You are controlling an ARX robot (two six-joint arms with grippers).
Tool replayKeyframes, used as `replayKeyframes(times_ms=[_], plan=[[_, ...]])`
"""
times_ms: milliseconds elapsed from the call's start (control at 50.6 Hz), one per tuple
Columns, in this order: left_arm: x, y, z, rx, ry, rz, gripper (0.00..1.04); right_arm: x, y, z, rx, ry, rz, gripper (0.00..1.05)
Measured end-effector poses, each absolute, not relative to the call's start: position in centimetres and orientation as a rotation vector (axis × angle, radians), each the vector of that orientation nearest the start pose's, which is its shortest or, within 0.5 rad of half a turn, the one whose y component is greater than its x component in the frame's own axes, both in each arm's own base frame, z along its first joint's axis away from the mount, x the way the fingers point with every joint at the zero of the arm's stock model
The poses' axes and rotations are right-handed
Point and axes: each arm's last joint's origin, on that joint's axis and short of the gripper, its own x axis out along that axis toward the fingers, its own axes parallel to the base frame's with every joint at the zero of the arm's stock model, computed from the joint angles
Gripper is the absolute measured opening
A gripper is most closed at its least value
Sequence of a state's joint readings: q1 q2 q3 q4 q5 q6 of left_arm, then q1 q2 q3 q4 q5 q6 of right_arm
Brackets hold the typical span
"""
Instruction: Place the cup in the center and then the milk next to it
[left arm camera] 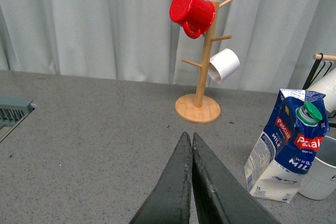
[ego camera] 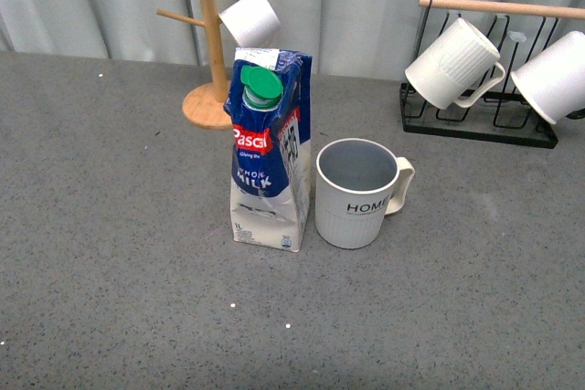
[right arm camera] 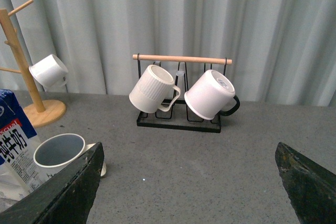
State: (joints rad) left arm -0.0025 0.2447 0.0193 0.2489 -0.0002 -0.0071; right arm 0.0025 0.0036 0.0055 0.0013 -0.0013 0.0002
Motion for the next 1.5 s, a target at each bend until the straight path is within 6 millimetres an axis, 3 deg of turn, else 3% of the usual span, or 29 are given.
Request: replayKeyframes(times_ms=[593,791,1127,1503], plan=[[9.7,0.0,17.0,-0.007,-0.016,-0.003,0.04,9.8,0.0,16.5,0.000,-0.003,0.004,0.95],[9.7,0.0,17.0,-0.007,-0.015,-0.003,0.47,9.8,0.0,16.5,0.000,-0.003,0.004,0.95],[9.7,0.0,17.0,-0.007,-0.016,-0.003,0.99,9.8,0.0,16.5,0.000,-0.004,0.004,0.95],[9.7,0.0,17.0,-0.005,-0.016,-0.003,0.98,9.8,0.0,16.5,0.000,-0.003,0.004,0.95]])
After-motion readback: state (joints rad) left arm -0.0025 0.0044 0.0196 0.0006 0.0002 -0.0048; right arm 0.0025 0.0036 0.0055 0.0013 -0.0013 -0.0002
